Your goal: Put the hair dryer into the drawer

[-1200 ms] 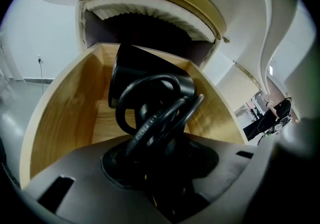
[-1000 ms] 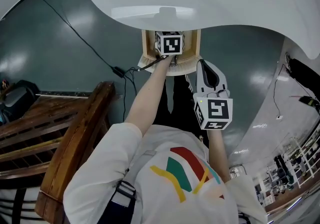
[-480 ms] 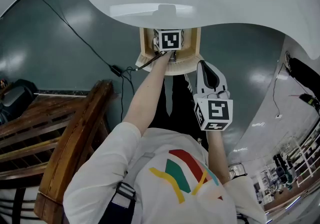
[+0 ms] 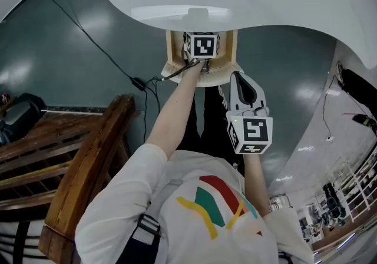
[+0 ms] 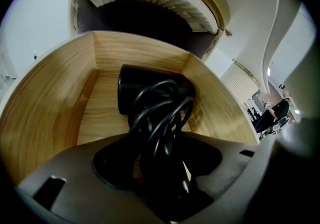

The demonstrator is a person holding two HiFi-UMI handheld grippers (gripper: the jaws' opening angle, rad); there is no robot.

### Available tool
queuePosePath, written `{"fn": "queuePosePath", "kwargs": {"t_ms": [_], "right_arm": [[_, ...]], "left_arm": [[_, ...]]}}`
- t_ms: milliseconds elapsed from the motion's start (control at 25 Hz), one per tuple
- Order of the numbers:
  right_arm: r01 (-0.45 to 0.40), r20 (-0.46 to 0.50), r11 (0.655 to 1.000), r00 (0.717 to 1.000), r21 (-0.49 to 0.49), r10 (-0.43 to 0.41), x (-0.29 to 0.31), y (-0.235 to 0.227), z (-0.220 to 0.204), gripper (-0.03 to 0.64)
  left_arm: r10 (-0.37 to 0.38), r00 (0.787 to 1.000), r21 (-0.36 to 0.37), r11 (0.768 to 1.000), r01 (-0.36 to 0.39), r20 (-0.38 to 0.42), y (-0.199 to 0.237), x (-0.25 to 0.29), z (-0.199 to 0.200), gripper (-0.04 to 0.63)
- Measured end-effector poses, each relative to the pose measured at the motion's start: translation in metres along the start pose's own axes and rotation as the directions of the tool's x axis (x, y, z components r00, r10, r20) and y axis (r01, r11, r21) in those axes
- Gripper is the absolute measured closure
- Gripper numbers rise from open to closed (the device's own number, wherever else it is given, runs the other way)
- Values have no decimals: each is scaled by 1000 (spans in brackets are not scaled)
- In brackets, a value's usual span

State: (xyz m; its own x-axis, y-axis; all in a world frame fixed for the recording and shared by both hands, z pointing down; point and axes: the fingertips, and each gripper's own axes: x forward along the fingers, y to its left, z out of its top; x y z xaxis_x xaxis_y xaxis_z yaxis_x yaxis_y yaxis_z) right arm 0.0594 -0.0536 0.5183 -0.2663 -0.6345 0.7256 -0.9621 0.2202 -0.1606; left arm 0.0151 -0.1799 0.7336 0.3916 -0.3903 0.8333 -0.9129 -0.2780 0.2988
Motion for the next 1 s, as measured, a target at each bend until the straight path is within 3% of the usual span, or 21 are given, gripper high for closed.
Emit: {"fn": "queuePosePath", "kwargs": {"t_ms": [160,400,1000], "right_arm": [[-4,11,1000,1000,-3,4,-2,2,2,607],[-6,33,1000,999,-6,7,-5,3,11,607],[-20,98,1000,995,-17,21,-11,3,37,607]], "left_arm": [[-1,1000,-20,1000,1,-8,0,-3,-4,315],[9,1000,-29,1000,-9,-1,0,-11,-1,293],[22,998,-35,999,-20,54,-10,-42,22,284]]}}
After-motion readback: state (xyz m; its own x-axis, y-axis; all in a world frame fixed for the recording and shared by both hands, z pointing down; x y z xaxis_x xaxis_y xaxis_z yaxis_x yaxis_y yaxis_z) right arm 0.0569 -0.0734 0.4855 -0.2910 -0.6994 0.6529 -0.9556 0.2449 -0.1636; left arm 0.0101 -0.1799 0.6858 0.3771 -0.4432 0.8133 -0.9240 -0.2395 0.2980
